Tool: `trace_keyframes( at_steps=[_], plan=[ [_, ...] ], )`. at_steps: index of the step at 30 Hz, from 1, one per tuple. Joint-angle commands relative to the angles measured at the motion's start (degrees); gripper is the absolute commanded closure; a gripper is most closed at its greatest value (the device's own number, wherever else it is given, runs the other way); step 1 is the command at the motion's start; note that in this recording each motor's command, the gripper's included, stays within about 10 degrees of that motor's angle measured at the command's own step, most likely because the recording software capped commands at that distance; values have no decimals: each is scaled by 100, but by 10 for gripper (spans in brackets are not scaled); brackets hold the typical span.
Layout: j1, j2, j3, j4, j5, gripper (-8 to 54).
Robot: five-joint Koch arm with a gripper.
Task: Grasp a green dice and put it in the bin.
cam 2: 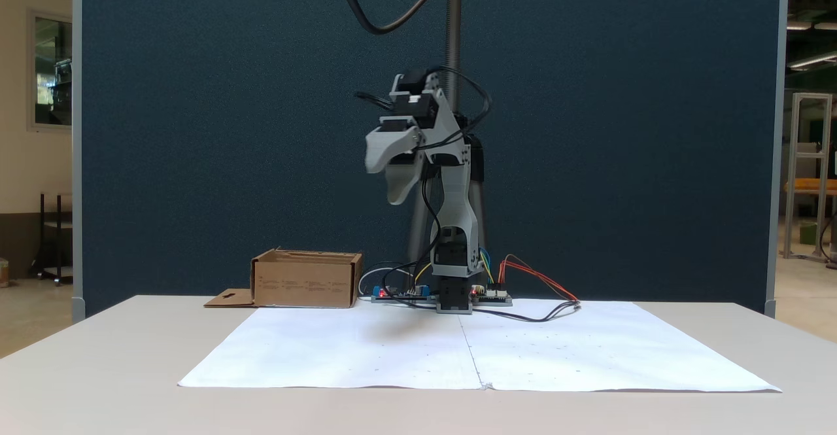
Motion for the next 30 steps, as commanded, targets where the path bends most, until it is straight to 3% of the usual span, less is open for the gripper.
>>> trace_keyframes(
  at_steps=[1,13,30],
  plan=[
    [-88,378,237,-492,378,18],
    [-510,1169,2795,-3426,378,11],
    [-729,2241,5177,-7082,378,-14]
  ],
)
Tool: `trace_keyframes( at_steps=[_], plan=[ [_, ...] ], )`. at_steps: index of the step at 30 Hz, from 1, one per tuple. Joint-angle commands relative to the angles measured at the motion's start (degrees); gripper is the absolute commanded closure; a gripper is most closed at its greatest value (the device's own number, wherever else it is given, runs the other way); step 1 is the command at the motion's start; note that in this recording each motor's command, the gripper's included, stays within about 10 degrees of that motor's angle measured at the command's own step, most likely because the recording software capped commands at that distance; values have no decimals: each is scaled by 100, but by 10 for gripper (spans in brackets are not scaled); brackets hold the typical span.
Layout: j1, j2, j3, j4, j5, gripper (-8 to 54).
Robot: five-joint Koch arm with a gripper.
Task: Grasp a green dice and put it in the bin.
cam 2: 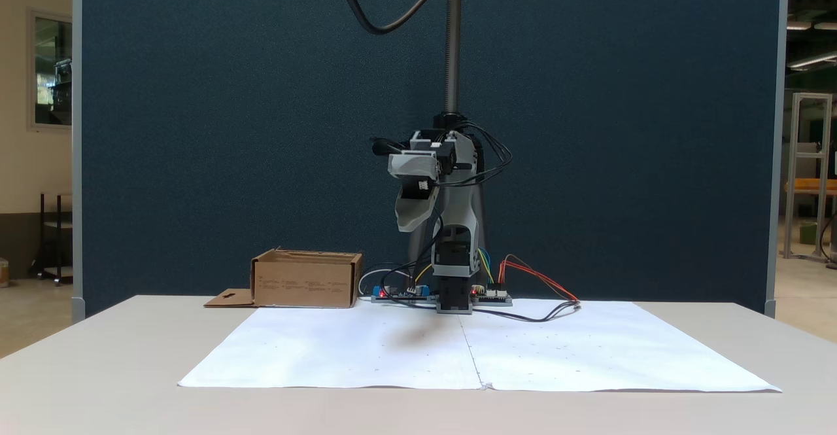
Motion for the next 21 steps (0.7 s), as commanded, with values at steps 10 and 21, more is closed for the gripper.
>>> trace_keyframes(
  at_steps=[10,21],
  plan=[
    [-88,1037,2259,-2775,369,-6],
    [-343,1538,3472,-4480,369,6]
  ],
)
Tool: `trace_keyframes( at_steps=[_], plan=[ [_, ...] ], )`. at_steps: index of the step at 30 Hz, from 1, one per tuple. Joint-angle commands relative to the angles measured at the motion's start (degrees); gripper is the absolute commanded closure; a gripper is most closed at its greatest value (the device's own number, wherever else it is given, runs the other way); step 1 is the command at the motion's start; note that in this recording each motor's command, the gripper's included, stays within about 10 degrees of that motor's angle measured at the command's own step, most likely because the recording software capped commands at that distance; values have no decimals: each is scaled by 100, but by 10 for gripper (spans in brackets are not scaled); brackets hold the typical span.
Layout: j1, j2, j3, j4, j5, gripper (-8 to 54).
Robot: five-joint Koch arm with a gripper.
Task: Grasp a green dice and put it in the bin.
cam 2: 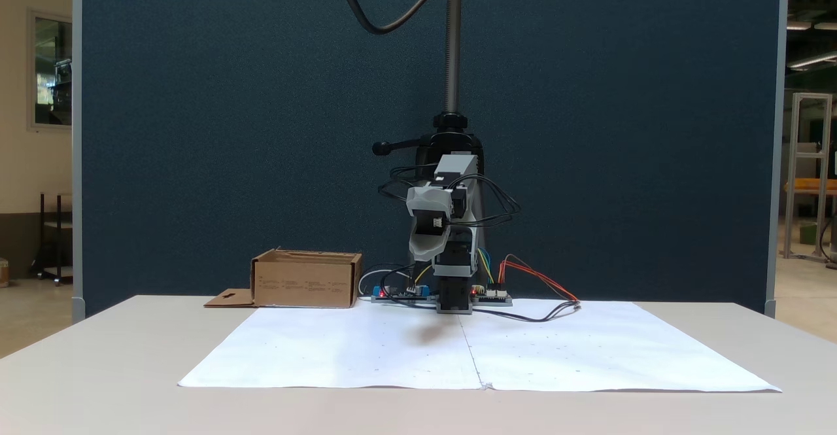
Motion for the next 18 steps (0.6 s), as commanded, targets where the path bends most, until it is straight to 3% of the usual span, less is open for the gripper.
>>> trace_keyframes(
  at_steps=[1,18],
  plan=[
    [-9,229,-88,-974,369,6],
    [-483,967,2021,-3338,325,18]
  ],
)
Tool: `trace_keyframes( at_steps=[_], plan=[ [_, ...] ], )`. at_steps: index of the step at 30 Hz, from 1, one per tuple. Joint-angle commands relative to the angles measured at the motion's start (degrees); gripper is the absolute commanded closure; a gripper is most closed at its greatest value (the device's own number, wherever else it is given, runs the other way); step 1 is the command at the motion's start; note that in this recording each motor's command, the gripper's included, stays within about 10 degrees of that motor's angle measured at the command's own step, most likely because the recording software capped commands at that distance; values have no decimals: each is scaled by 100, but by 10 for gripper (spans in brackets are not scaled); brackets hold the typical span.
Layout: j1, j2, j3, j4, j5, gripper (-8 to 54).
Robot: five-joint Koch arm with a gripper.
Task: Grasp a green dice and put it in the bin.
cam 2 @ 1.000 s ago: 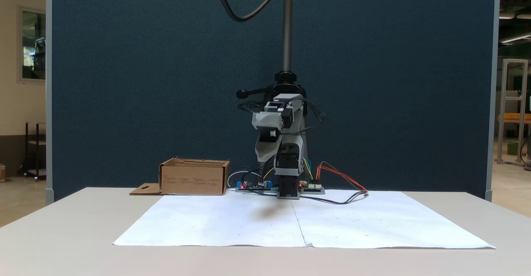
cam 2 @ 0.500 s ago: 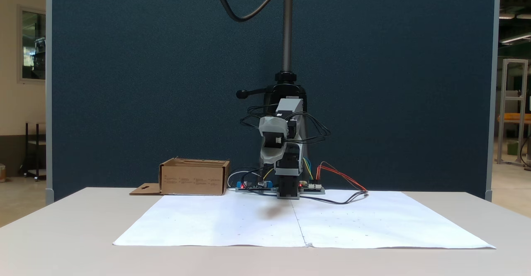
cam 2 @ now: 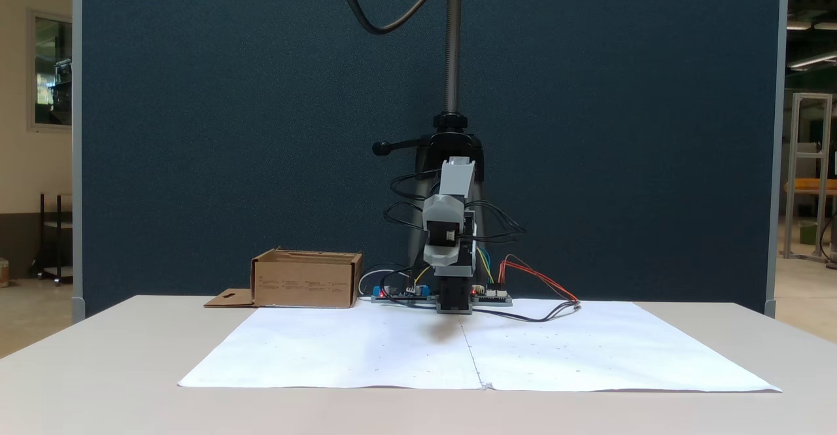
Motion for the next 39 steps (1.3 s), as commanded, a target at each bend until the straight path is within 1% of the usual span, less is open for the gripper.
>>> trace_keyframes(
  at_steps=[1,9,17,30,34,36,39],
  plan=[
    [-44,220,26,-965,316,18],
    [-123,413,633,-1932,299,25],
    [-202,817,1503,-2995,281,25],
    [-255,949,2514,-4709,290,25],
    [-246,949,3101,-5298,281,24],
    [-255,949,3101,-5676,272,21],
    [-255,958,3101,-5676,246,15]
  ],
)
